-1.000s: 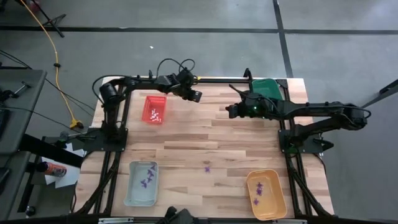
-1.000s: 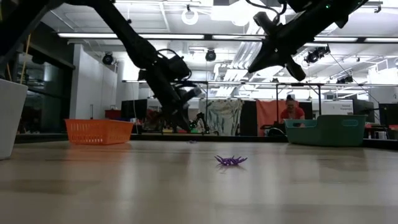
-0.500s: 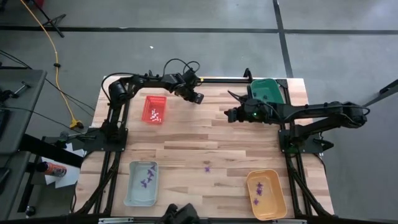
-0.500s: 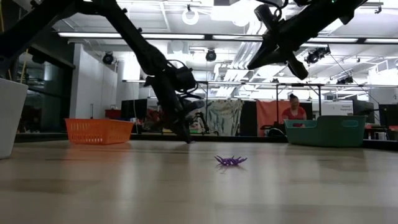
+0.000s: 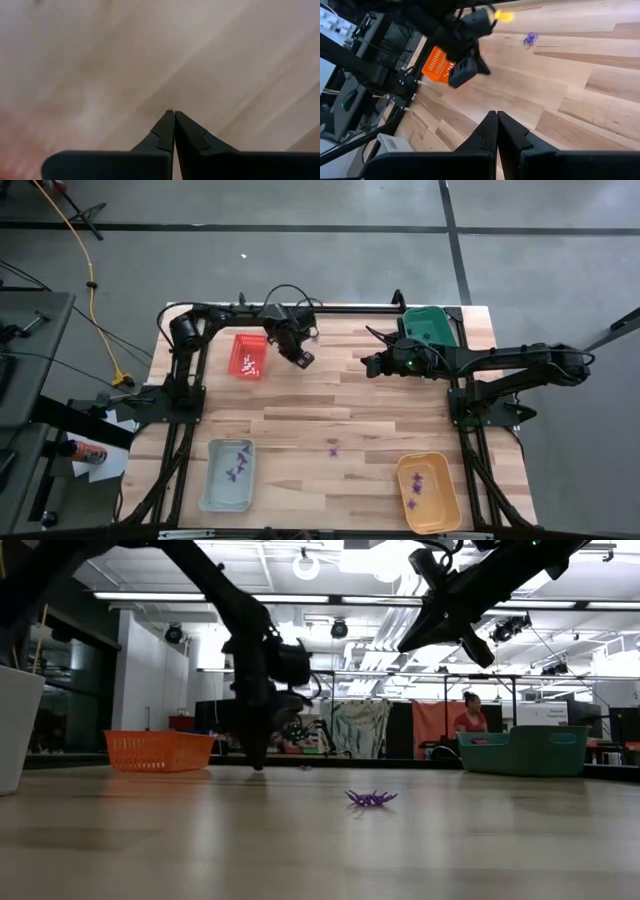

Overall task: Sort Halloween decoration
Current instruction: Put the violet spider toy into the yellow bin

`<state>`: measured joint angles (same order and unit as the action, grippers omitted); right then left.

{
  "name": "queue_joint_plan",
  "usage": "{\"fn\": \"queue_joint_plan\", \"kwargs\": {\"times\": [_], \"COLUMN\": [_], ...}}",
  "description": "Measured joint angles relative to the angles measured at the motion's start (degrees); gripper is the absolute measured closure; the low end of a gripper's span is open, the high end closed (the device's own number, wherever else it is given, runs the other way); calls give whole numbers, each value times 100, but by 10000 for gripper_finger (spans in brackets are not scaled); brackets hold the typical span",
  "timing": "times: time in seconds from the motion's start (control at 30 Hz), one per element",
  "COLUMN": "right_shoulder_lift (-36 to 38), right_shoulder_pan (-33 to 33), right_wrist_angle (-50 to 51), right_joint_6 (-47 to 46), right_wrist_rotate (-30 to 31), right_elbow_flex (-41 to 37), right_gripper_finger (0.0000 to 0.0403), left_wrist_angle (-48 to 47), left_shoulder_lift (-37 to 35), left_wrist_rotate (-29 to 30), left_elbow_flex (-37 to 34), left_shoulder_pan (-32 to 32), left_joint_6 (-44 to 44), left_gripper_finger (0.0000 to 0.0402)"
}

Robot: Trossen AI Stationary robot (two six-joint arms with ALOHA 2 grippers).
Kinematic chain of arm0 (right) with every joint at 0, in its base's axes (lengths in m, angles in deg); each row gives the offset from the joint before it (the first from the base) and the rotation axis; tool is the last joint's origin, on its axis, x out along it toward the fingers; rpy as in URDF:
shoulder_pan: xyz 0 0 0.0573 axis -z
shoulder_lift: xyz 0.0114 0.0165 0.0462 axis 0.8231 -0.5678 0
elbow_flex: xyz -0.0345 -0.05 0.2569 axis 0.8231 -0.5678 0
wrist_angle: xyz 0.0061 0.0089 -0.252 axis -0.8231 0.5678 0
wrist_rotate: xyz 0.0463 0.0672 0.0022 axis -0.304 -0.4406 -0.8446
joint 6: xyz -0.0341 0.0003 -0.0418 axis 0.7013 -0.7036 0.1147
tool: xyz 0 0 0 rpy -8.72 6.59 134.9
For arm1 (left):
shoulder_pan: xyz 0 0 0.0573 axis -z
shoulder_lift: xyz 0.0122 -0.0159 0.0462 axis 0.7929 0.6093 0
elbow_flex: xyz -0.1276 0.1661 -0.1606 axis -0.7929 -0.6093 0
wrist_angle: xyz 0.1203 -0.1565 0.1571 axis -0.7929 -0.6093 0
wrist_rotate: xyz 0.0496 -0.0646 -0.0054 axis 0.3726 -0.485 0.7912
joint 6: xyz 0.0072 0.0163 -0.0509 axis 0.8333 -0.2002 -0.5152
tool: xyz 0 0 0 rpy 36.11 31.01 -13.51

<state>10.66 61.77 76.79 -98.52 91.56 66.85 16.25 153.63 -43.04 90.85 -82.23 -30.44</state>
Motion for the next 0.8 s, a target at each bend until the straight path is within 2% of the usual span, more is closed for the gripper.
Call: {"fn": "queue_joint_plan", "kwargs": {"times": [0.17,0.27,0.43,0.67,0.8], "right_shoulder_lift": [-2,-2,-2,-2,-2], "right_shoulder_pan": [0,0,0,-4,-4], "right_wrist_angle": [6,2,-5,-11,-17], "right_joint_6": [4,2,-43,-260,-358], "right_wrist_rotate": [68,68,66,55,46], "right_elbow_flex": [2,2,2,2,2], "right_gripper_finger": [403,403,403,403,402], "left_wrist_angle": [1241,1788,2531,2633,2460], "left_shoulder_lift": [-552,-483,-182,432,421], "left_wrist_rotate": [916,1055,826,260,144], "left_elbow_flex": [47,11,35,47,97], "left_shoulder_pan": [-77,-207,-371,-473,-550], "left_joint_6": [-333,-323,-668,-781,-760], "left_gripper_finger": [402,402,402,402,402]}}
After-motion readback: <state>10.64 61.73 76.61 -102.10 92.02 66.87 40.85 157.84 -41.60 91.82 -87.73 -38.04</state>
